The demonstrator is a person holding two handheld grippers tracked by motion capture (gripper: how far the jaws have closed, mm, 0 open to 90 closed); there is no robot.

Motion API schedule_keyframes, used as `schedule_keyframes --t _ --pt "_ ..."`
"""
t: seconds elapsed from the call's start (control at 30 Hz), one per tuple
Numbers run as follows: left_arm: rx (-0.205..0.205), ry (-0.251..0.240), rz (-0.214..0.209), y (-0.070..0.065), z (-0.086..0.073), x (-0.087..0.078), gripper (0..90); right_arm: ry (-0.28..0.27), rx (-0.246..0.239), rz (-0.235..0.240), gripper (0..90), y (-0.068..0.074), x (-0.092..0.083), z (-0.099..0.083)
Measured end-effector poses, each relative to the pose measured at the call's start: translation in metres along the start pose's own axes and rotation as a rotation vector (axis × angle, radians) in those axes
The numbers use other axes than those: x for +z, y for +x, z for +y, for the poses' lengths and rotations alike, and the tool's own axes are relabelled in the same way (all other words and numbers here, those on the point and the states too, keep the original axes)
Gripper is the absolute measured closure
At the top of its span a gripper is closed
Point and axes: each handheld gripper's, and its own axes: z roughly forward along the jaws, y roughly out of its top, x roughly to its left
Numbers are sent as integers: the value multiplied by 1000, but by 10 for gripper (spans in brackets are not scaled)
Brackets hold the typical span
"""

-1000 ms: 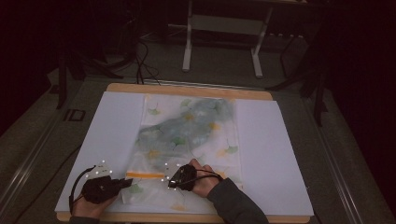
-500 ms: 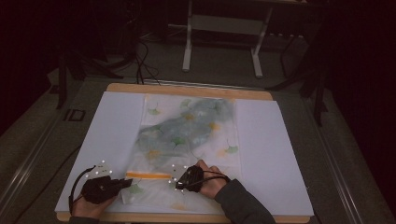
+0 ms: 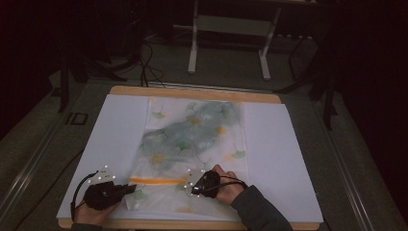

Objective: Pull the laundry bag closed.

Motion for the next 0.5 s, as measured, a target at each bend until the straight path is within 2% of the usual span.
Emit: schedule_keyframes --t 0.5 --pt "-4 5 1 0 -1 0 886 45 14 -33 900 0 -17 -29"
